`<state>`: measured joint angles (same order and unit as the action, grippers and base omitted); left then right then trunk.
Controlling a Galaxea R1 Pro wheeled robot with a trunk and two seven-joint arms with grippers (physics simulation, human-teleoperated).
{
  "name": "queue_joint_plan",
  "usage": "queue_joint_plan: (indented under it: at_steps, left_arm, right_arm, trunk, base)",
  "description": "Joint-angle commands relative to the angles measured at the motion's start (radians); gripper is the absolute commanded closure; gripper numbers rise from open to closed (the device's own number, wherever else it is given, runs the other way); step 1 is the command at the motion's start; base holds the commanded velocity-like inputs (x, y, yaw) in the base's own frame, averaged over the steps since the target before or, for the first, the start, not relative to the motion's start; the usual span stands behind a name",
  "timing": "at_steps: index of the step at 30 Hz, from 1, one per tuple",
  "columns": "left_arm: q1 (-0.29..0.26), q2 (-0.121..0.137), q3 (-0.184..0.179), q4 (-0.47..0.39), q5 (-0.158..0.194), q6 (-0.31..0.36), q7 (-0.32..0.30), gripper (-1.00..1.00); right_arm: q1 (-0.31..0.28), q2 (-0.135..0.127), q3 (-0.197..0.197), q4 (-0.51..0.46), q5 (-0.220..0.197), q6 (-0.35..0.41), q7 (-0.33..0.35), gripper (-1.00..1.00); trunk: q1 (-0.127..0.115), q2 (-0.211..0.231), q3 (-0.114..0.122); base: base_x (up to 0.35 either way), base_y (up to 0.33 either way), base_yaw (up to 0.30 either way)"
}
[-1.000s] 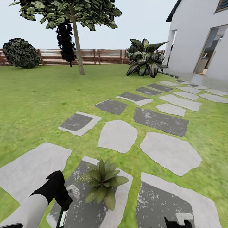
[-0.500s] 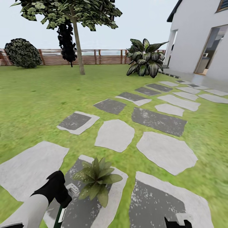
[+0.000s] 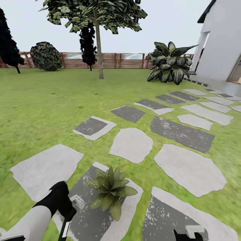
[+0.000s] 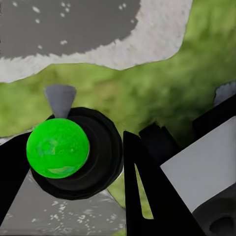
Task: Pick up the pesticide atomizer in the garden and spray insectifuge to fully cover both potted plants in the garden.
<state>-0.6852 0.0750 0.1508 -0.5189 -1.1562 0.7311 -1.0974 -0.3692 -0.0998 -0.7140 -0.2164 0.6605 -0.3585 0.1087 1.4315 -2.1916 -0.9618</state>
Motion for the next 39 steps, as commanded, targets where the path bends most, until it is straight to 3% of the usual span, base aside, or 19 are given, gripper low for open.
queue_joint_plan:
  at_steps: [1,9,18,28,32,39]
  left_arm:
    - [-0.001,-0.001,0.006,-0.001,-0.008,0.007,-0.007,1.0]
    - [0.0,-0.009,0.001,-0.004,-0.01,0.008,-0.005,1.0]
    - [0.0,-0.01,0.003,-0.01,-0.01,0.007,-0.006,1.0]
    - [-0.011,-0.012,-0.005,-0.014,-0.011,0.014,-0.008,1.0]
    - [-0.085,-0.022,-0.01,-0.014,-0.02,0.1,-0.031,1.0]
    - [-0.07,0.002,-0.029,0.001,-0.02,0.098,-0.037,1.0]
  right_arm:
    - [-0.001,0.0,-0.009,0.0,0.002,-0.004,0.008,-1.0]
    - [-0.001,-0.003,-0.01,-0.004,0.0,-0.004,0.008,-1.0]
    - [-0.001,-0.002,-0.01,-0.002,0.002,-0.004,0.008,-1.0]
    - [-0.001,0.0,-0.009,-0.001,0.002,-0.004,0.008,-1.0]
    - [-0.001,-0.001,-0.009,-0.001,0.002,-0.003,0.008,-1.0]
    - [-0.001,-0.001,-0.009,-0.001,0.002,-0.003,0.008,-1.0]
  trunk:
    - [0.0,0.0,-0.001]
    - [0.0,0.0,-0.001]
    - [0.0,0.0,-0.001]
    - [0.0,0.0,-0.001]
    - [0.0,0.0,-0.001]
    - [0.0,0.0,-0.001]
  base:
    - [0.0,0.0,0.277]
    - [0.009,-0.022,0.138]
    - [0.055,-0.262,0.0]
    - [-0.141,-0.179,0.147]
    - [-0.01,-0.007,0.008]
    - [0.0,0.0,0.0]
